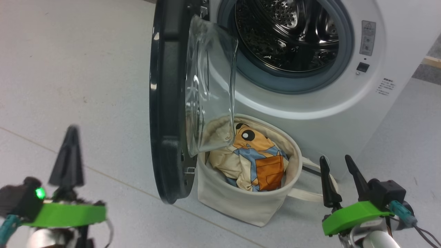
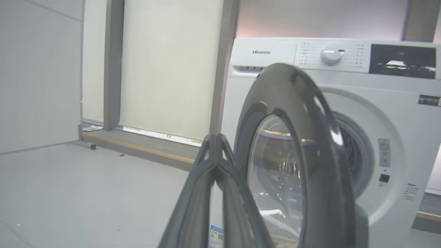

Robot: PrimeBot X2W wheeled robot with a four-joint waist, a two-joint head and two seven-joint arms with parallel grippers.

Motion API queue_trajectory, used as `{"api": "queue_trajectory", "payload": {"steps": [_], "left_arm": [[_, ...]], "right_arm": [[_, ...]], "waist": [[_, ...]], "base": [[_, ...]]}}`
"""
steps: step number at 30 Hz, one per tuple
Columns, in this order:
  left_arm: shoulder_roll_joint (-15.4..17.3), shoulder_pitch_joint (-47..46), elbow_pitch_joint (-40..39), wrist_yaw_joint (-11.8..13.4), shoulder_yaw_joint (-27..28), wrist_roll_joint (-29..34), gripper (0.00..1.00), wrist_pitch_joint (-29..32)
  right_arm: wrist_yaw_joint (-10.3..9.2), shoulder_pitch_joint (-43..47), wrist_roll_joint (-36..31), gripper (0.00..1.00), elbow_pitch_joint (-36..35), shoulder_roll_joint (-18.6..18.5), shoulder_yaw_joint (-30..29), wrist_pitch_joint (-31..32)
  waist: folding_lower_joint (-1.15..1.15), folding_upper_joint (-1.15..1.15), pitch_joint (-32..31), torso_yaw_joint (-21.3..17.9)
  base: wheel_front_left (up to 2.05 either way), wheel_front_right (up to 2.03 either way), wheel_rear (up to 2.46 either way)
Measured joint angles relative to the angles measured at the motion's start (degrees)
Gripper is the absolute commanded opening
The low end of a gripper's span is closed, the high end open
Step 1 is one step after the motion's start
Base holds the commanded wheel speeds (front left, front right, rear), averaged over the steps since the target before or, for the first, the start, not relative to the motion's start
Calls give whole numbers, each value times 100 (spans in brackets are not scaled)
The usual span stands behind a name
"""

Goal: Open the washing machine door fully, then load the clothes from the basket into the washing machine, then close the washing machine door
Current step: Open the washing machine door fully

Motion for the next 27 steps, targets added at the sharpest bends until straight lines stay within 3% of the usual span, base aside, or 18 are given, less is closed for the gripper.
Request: {"api": "queue_trajectory", "payload": {"steps": [6, 11, 18, 23, 27], "left_arm": [[-174, -18, -1329, 0, -843, -20, 0, -35], [-240, -19, -1397, 0, -1617, -11, 0, -35], [-264, -25, -339, 0, -2368, 11, 0, -33], [-261, -97, 923, 120, -2117, -75, 0, -33], [-249, -241, 1379, 182, -1880, -147, 0, -33]], "right_arm": [[0, 0, 10, 100, -41, 36, 7, 0], [0, -1, 16, 100, -43, 46, 12, 0], [0, -4, 43, 100, -36, 48, 24, 0], [0, -6, 58, 100, -1, 45, 13, 0], [0, -8, 58, 100, 1, 38, 4, 0]], "waist": [[0, 0, -29, -21], [0, 0, -28, -100], [0, 0, -2, -366], [0, 0, 38, -547], [0, 0, 64, -560]], "base": [[0, 0, 0], [0, 0, 0], [0, 0, 0], [0, 0, 0], [0, 0, 0]]}}
